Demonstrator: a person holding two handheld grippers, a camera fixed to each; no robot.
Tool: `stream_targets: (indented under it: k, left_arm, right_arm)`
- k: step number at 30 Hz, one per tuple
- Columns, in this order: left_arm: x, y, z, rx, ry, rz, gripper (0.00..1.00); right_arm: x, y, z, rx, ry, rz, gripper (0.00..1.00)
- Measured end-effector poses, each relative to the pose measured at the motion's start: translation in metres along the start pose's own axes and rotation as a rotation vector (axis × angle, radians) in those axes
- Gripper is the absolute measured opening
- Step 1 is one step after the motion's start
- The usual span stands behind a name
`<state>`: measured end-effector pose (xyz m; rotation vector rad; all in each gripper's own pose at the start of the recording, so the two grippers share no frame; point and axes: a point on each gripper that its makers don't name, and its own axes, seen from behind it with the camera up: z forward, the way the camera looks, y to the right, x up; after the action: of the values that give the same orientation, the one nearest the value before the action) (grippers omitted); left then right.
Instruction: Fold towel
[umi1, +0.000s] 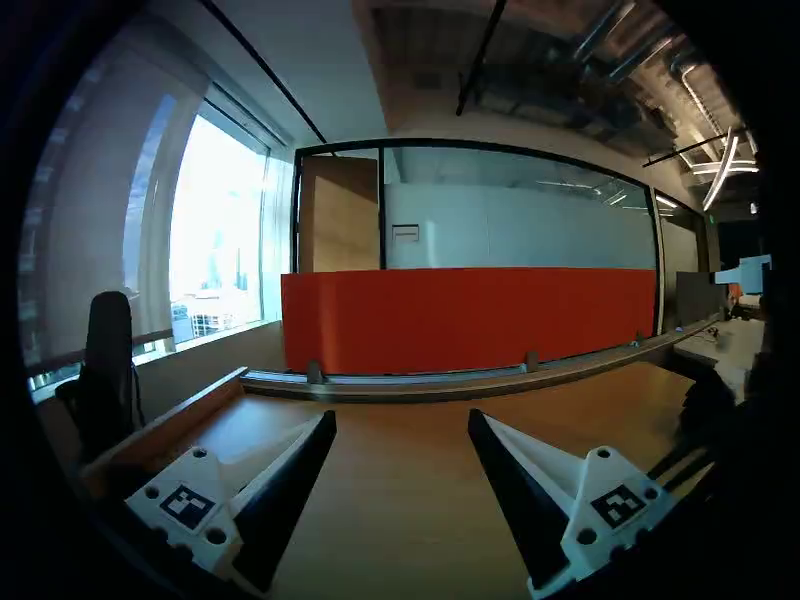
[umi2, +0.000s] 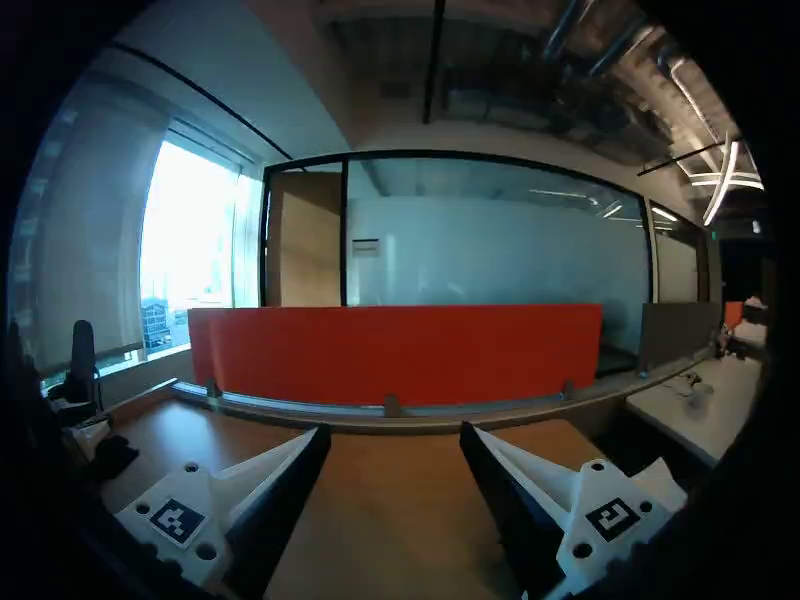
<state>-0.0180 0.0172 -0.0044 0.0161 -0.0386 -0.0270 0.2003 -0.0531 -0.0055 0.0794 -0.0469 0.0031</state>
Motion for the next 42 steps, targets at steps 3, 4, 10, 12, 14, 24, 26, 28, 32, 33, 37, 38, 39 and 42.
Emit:
stream_targets:
  k: [3,4,10,12,14,24,26,28,32,33,37,38,39,42]
  left_arm:
    - [-0.013,-0.007,-0.001,0.013,0.011,0.004,0.98]
    - [-0.018,-0.008,-0.001,0.014,0.015,0.006,0.98]
    - [-0.045,-0.015,-0.003,0.006,0.042,-0.004,0.98]
    - [-0.055,-0.016,-0.004,0.001,0.048,-0.013,0.98]
    - [-0.064,-0.015,-0.003,-0.008,0.050,-0.020,0.98]
    - [-0.103,-0.019,0.004,-0.019,0.035,-0.021,0.98]
    - [-0.109,-0.021,0.005,-0.012,0.032,-0.022,0.98]
    - [-0.113,-0.023,0.006,-0.008,0.031,-0.024,0.98]
    - [-0.117,-0.024,0.008,-0.005,0.033,-0.024,0.98]
    - [-0.118,-0.024,0.008,-0.004,0.034,-0.023,0.98]
    - [-0.120,-0.024,0.009,-0.002,0.029,-0.021,0.98]
    - [-0.121,-0.025,0.008,-0.001,0.027,-0.022,0.98]
    - [-0.122,-0.025,0.008,0.000,0.026,-0.022,0.98]
    - [-0.123,-0.026,0.007,-0.001,0.027,-0.024,0.98]
  right_arm:
    - [-0.007,-0.005,0.002,0.004,0.002,-0.011,1.00]
    - [-0.009,-0.007,0.002,0.005,0.003,-0.015,1.00]
    - [-0.019,-0.016,0.005,0.002,0.015,-0.032,1.00]
    - [-0.024,-0.018,0.006,-0.001,0.018,-0.034,1.00]
    - [-0.032,-0.020,0.006,0.002,0.012,-0.036,1.00]
    - [-0.062,-0.029,0.008,0.011,-0.032,-0.067,1.00]
    - [-0.065,-0.032,0.009,0.014,-0.039,-0.073,1.00]
    - [-0.068,-0.033,0.010,0.017,-0.045,-0.079,1.00]
    - [-0.071,-0.035,0.013,0.017,-0.051,-0.084,1.00]
    - [-0.071,-0.035,0.013,0.016,-0.051,-0.084,1.00]
    - [-0.071,-0.035,0.015,0.016,-0.052,-0.078,1.00]
    - [-0.072,-0.034,0.015,0.016,-0.053,-0.076,1.00]
    - [-0.072,-0.034,0.015,0.016,-0.054,-0.074,1.00]
    - [-0.073,-0.034,0.016,0.016,-0.056,-0.071,1.00]
